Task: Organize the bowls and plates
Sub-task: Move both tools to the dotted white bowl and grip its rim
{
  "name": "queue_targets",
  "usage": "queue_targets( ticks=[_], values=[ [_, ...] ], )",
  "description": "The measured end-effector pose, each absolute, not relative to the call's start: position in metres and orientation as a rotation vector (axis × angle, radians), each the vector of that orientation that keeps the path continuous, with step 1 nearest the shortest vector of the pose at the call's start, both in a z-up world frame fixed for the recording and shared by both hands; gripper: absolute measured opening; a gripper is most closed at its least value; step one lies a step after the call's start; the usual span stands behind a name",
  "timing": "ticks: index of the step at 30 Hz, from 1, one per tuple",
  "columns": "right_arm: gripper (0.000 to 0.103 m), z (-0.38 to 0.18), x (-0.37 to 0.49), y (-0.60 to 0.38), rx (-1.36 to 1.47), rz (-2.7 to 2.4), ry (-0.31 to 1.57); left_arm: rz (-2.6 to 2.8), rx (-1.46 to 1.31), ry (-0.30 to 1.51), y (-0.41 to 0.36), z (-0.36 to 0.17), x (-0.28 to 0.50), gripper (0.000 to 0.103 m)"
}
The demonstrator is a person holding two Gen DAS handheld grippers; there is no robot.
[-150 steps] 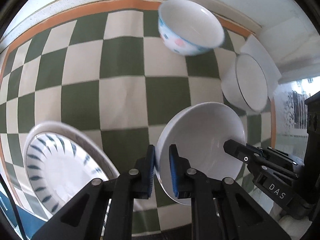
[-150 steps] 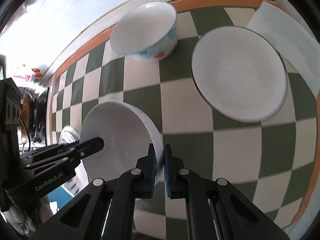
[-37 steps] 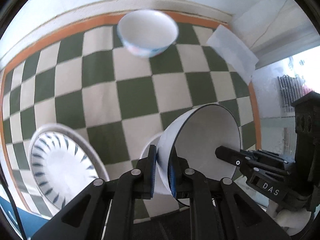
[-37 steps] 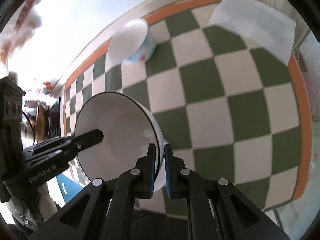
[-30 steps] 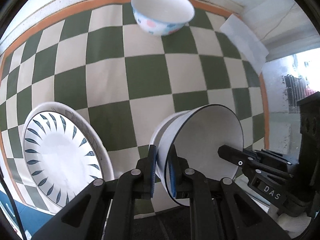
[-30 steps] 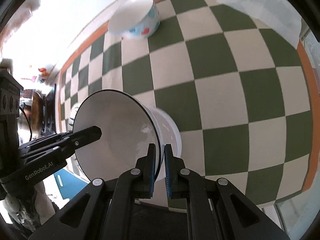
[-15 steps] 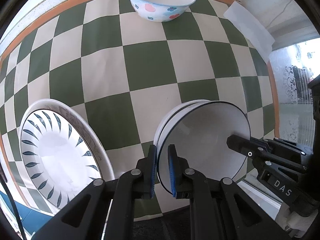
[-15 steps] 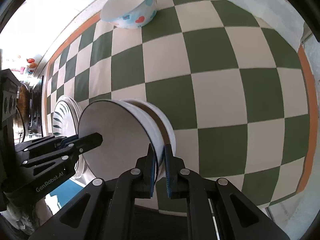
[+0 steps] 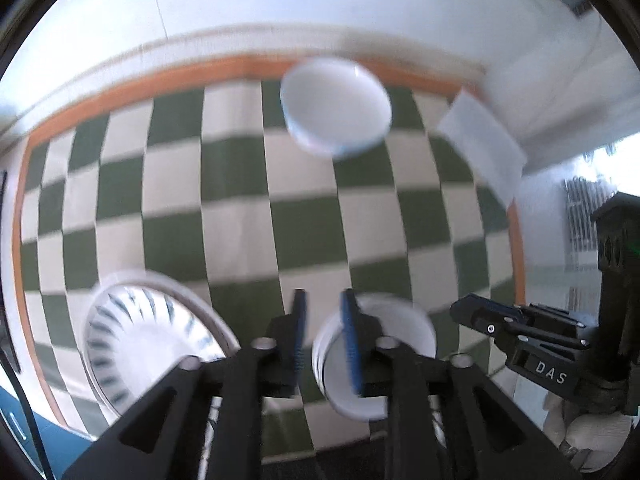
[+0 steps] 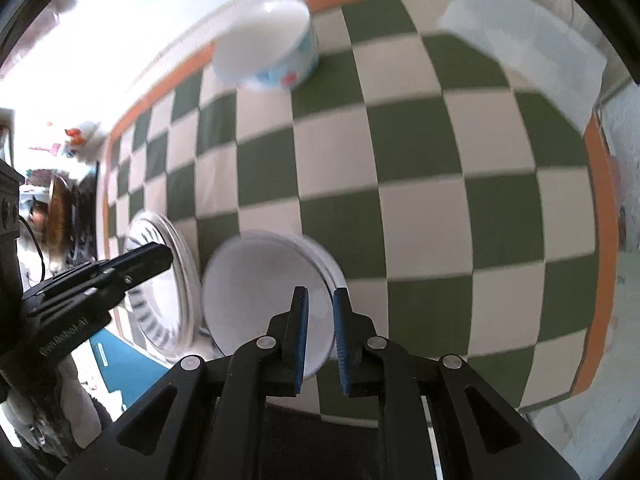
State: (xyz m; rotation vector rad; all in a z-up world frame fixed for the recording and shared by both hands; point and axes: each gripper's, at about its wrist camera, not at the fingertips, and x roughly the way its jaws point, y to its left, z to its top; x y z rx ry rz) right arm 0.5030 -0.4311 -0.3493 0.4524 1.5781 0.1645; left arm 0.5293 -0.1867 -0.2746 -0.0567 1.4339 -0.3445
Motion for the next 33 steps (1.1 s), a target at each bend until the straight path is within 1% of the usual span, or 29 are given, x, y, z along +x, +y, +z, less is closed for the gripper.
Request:
queue_targets(
  ticks=[1,2,3,4,5,6,7,8,10,12,15,19,26,33],
  values=[
    [0.018,-0.344,0.512,-0.434,0.467,0.170,1.558,-0.332,-0.058,1.421,-0.187,-0.271,0.538,0.025],
    [0.026,-0.339,0.525,-0.436,0.474,0.174,1.534,-0.316,-0.060,1.407,-0.187,-0.269,0.547,0.027],
    [0.041,-0.335,0.535,-0.438,0.475,0.178,1.518,-0.304,-0.076,1.394,-0.185,-0.266,0.561,0.030],
    [0.051,-0.332,0.544,-0.439,0.480,0.184,1.501,-0.297,-0.089,1.392,-0.184,-0.265,0.570,0.035],
    [0.069,-0.329,0.553,-0.441,0.488,0.190,1.483,-0.290,-0.100,1.392,-0.183,-0.266,0.579,0.040],
    [0.078,-0.327,0.564,-0.443,0.495,0.192,1.463,-0.285,-0.115,1.387,-0.182,-0.266,0.591,0.041],
    [0.079,-0.324,0.578,-0.446,0.494,0.185,1.444,-0.275,-0.118,1.382,-0.182,-0.267,0.600,0.045],
    [0.080,-0.323,0.586,-0.448,0.491,0.184,1.430,-0.263,-0.119,1.380,-0.182,-0.268,0.608,0.051],
    [0.084,-0.323,0.608,-0.451,0.485,0.178,1.408,-0.251,-0.132,1.389,-0.182,-0.273,0.624,0.055],
    [0.088,-0.326,0.626,-0.452,0.487,0.175,1.390,-0.237,-0.146,1.402,-0.182,-0.281,0.639,0.055],
    [0.090,-0.331,0.647,-0.453,0.466,0.154,1.385,-0.231,-0.160,1.418,-0.185,-0.290,0.655,0.055],
    [0.090,-0.351,0.676,-0.456,0.475,0.150,1.418,-0.231,-0.186,1.463,-0.189,-0.311,0.674,0.055],
    [0.090,-0.398,0.696,-0.453,0.481,0.151,1.502,-0.226,-0.227,1.557,-0.196,-0.355,0.693,0.055],
    [0.090,-0.435,0.710,-0.450,0.512,0.142,1.555,-0.234,-0.231,1.619,-0.203,-0.381,0.698,0.054]
  ],
)
